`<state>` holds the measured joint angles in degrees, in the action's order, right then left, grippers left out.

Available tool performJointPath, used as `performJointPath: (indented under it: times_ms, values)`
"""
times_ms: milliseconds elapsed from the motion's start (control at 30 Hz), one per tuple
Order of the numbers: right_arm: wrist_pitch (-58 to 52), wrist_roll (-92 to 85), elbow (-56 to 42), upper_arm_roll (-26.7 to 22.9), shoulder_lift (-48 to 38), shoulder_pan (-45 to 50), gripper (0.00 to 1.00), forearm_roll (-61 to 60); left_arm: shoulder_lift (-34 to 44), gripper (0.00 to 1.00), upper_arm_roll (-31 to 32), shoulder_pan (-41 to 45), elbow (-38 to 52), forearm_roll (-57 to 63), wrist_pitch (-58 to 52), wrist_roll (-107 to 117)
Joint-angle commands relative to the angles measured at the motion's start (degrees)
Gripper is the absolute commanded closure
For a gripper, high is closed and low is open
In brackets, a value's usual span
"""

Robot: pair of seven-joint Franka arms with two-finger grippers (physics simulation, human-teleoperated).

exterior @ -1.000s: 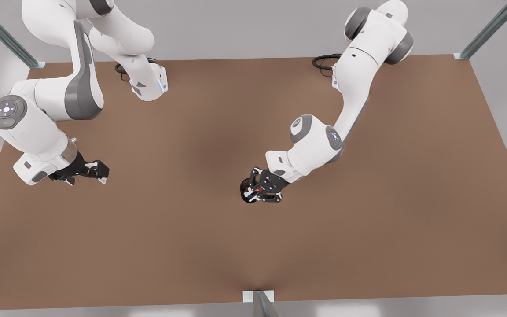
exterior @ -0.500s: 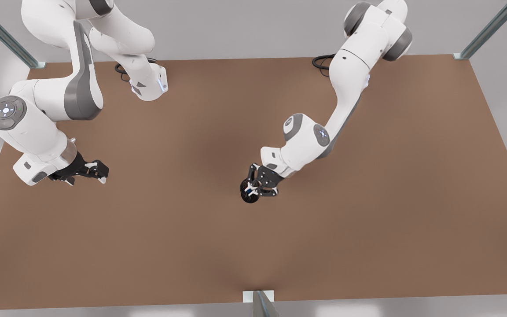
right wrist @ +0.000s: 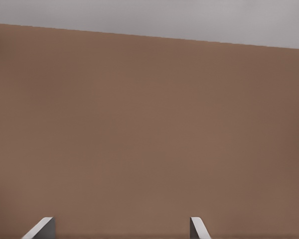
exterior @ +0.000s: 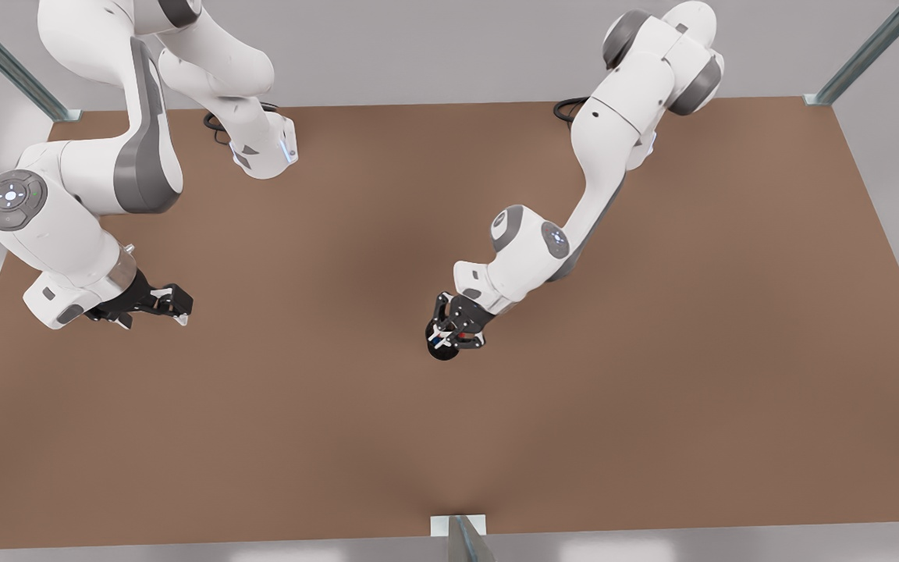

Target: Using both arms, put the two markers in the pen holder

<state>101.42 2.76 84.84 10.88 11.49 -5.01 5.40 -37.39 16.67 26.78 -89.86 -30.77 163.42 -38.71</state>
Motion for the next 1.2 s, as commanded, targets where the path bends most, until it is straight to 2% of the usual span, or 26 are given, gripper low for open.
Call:
performJointPath:
  times_ms: [0,167,200,233,400,467,500,533,567,600,700,733,767,800,900,1000,1067,1167]
  values:
    - [0.00,-0.21,-0.03,0.02,-0.06,0.00,0.00,-0.04,0.03,0.79,0.02,-0.07,-0.31,-0.17,1.03,-3.65]
    - [-0.09,0.14,-0.12,0.11,-0.15,0.35,0.00,-0.04,-0.41,0.79,0.02,0.46,-1.72,-0.17,3.31,-3.74]
    - [-0.09,0.14,-0.12,0.11,-0.06,0.35,0.00,-0.04,-0.32,0.32,0.02,0.64,-1.98,-0.17,3.57,-3.65]
    - [-0.09,-0.04,-0.12,0.11,-0.06,0.35,0.00,-0.04,-0.76,0.00,0.11,0.64,-1.98,-0.17,3.75,-3.74]
    - [-0.09,-0.21,-0.12,0.11,-0.06,0.35,0.00,-0.04,-0.14,0.00,0.46,0.20,-1.37,-4.20,2.61,-1.46]
    - [0.27,-0.21,-0.12,0.11,0.02,0.35,0.00,0.05,0.30,0.00,-0.94,-6.13,8.74,-4.30,-18.91,16.46]
    - [0.27,-0.21,-0.12,0.11,0.11,0.35,0.00,-0.04,0.39,0.00,-6.20,-6.57,10.93,-4.21,-26.47,23.67]
    - [0.27,-0.21,-0.12,0.11,0.11,0.35,0.00,-0.04,1.61,0.00,-14.38,-6.31,13.22,-4.04,-39.73,25.62]
    - [0.27,-0.21,-0.12,0.11,0.11,0.35,0.00,-0.04,4.25,0.00,-18.43,-6.39,14.54,5.43,-49.41,28.06]
    - [0.27,-0.30,-0.12,0.11,0.11,0.35,0.00,-0.04,6.27,0.00,-20.36,-6.92,14.89,17.83,-56.27,38.52]
    - [0.18,-0.21,-0.12,0.11,0.11,0.35,0.00,-0.04,13.82,0.00,-27.39,-7.80,16.30,23.39,-71.21,42.14]
    - [0.18,-0.21,-0.12,0.11,0.11,0.27,0.00,-0.04,16.64,0.00,-29.07,-7.62,16.30,24.43,-72.36,39.86]
    - [0.18,-0.30,-0.12,0.11,0.11,0.35,0.00,-0.04,20.59,0.00,-27.41,-9.11,16.21,27.16,-74.74,39.77]
    - [0.18,-0.21,-0.12,0.11,0.11,0.35,0.00,-0.04,22.35,0.00,-21.08,-15.88,16.04,27.78,-74.82,39.85]
    - [0.09,-0.30,-0.12,0.11,0.11,0.35,0.00,-0.04,23.15,0.00,-15.27,-21.07,15.16,31.03,-74.30,39.85]
    - [-0.70,0.14,-0.12,0.11,-0.15,0.44,0.00,-0.04,22.71,0.00,-14.57,-22.39,15.16,31.03,-77.55,40.21]
    - [-3.87,0.49,-1.17,0.11,-0.06,0.35,0.00,-0.13,23.15,0.00,-11.84,-24.59,15.16,31.12,-77.29,40.21]
    - [-5.10,0.32,-1.17,0.28,-0.59,0.35,0.00,-0.12,23.06,0.00,-11.84,-24.50,15.16,31.12,-76.85,40.21]
